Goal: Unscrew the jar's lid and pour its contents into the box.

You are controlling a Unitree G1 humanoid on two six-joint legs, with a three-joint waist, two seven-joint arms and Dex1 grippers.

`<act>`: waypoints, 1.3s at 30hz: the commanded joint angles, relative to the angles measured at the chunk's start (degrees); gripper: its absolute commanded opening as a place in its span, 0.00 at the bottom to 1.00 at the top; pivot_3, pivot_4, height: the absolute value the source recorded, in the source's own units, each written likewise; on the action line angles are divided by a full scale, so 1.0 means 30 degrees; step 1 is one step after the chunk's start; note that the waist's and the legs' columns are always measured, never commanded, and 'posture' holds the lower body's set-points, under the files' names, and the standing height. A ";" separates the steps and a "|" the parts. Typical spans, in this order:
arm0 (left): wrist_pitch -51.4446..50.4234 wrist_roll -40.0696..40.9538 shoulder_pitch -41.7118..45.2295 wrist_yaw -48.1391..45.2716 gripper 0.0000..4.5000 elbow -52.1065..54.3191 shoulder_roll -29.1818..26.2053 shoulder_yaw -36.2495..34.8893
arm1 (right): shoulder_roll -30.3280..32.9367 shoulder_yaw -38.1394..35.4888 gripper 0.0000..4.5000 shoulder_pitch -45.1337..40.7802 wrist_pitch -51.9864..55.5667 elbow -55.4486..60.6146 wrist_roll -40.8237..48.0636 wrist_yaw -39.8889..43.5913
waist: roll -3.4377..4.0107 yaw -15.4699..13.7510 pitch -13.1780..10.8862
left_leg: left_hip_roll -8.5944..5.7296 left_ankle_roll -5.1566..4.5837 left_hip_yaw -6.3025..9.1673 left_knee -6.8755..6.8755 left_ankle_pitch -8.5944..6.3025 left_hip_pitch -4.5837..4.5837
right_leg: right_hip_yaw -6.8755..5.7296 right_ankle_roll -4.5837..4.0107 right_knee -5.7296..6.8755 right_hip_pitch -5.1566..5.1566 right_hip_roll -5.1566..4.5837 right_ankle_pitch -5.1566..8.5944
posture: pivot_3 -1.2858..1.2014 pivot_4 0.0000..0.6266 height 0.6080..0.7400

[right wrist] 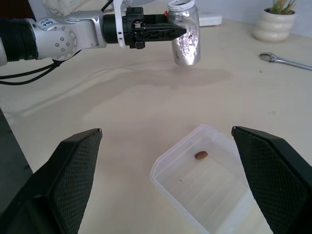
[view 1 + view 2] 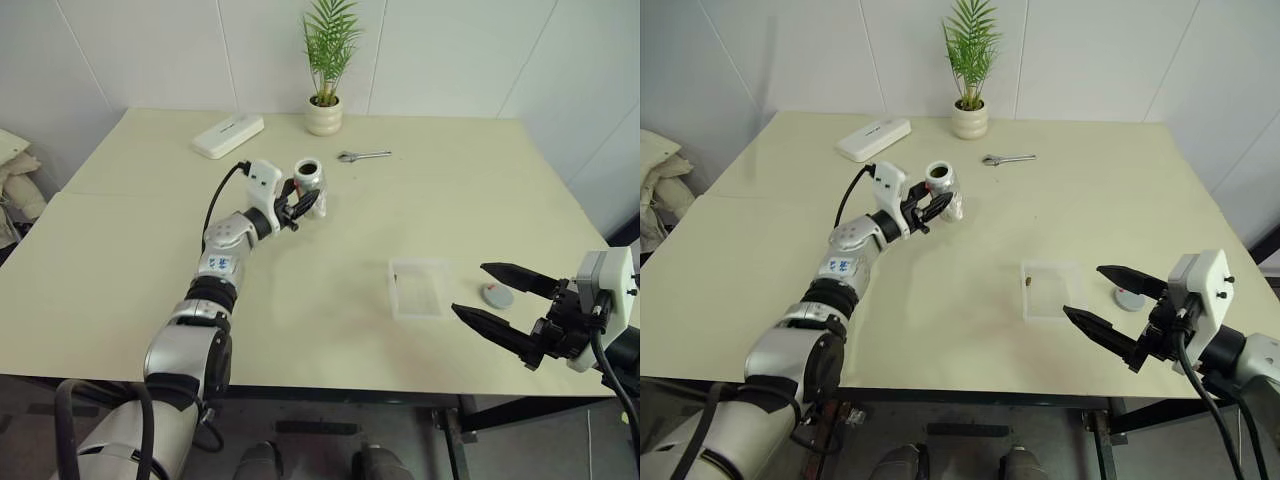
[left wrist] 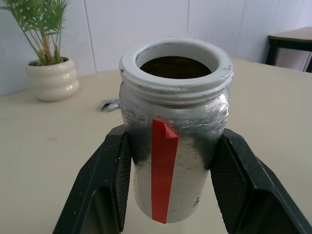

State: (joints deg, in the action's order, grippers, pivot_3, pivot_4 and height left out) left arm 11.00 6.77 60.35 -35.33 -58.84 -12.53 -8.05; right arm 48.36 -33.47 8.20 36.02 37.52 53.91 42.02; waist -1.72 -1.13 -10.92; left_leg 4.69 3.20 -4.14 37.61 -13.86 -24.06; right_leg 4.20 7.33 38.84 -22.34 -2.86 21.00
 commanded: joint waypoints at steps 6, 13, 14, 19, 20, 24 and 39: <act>-0.2972 0.1325 -0.2209 -0.2157 0.44 0.3810 -0.0710 0.0038 | 0.0000 0.0745 1.00 -0.0764 -0.0572 -0.0150 -0.0496 0.0490 | 0.0000 0.0020 0.0000 | 0.0019 -0.0009 0.0014 0.0051 0.0002 -0.0005 | 0.0001 -0.0005 0.0021 0.0005 0.0021 -0.0029 | 0.52 0.24 1.00; -0.3361 0.0666 -0.2559 -0.2666 0.60 0.4913 -0.1206 0.1025 | -0.0110 0.1423 1.00 -0.1281 -0.0749 -0.0462 -0.0796 0.0438 | 0.0000 0.0037 0.0000 | 0.0020 -0.0049 0.0013 0.0064 0.0011 -0.0007 | 0.0014 0.0006 0.0013 0.0009 0.0026 -0.0080 | 0.52 0.24 1.00; -0.3393 0.0642 -0.2547 -0.2681 0.65 0.4982 -0.1262 0.1116 | -0.0112 0.1488 1.00 -0.1385 -0.0753 -0.0531 -0.0827 0.0431 | 0.0000 0.0037 0.0000 | 0.0020 -0.0050 0.0013 0.0064 0.0013 -0.0007 | 0.0015 0.0006 0.0009 0.0008 0.0027 -0.0086 | 0.52 0.24 1.00; -0.3795 0.0724 -0.2554 -0.2856 0.99 0.5650 -0.1546 0.1341 | -0.0065 0.1649 1.00 -0.1740 -0.0817 -0.0842 -0.1004 0.0517 | 0.0000 0.0192 0.0000 | 0.0022 -0.0062 0.0013 0.0064 0.0007 -0.0007 | 0.0021 0.0004 0.0006 0.0008 0.0029 -0.0089 | 0.52 0.24 1.00; -0.3881 0.0742 -0.2558 -0.2811 0.99 0.5759 -0.1613 0.1339 | -0.0068 0.1691 1.00 -0.1829 -0.0820 -0.0901 -0.1054 0.0526 | 0.0000 0.0248 0.0000 | 0.0022 -0.0064 0.0013 0.0064 0.0006 -0.0008 | 0.0022 0.0004 0.0006 0.0007 0.0029 -0.0089 | 0.52 0.24 1.00; -0.4669 0.0841 -0.2860 -0.2889 0.99 0.6614 -0.2042 0.1321 | -0.0115 0.1906 1.00 -0.2149 -0.0887 -0.1123 -0.1300 0.0507 | 0.0000 0.0454 0.0000 | 0.0026 -0.0066 0.0013 0.0060 0.0004 -0.0012 | 0.0025 0.0005 0.0000 0.0006 0.0029 -0.0090 | 0.52 0.24 1.00; -0.7865 0.2267 -0.5462 -0.6102 0.99 1.1242 -0.5569 0.1137 | 0.0560 0.1468 1.00 -0.2402 -0.0171 -0.1470 -0.1150 0.1047 | 0.0000 0.0456 0.0000 | 0.0049 -0.0071 0.0003 0.0017 0.0001 -0.0011 | 0.0041 -0.0005 -0.0044 -0.0004 0.0051 -0.0099 | 0.52 0.24 1.00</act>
State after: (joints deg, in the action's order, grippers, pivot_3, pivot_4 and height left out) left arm -11.49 11.27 44.64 -50.35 -28.79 -27.77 -4.15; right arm 48.87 -27.30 1.36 35.25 32.95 49.60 44.73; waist -1.71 0.24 -10.92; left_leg 4.84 2.98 -4.14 37.64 -13.86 -24.09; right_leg 4.32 7.31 38.68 -22.35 -2.70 20.70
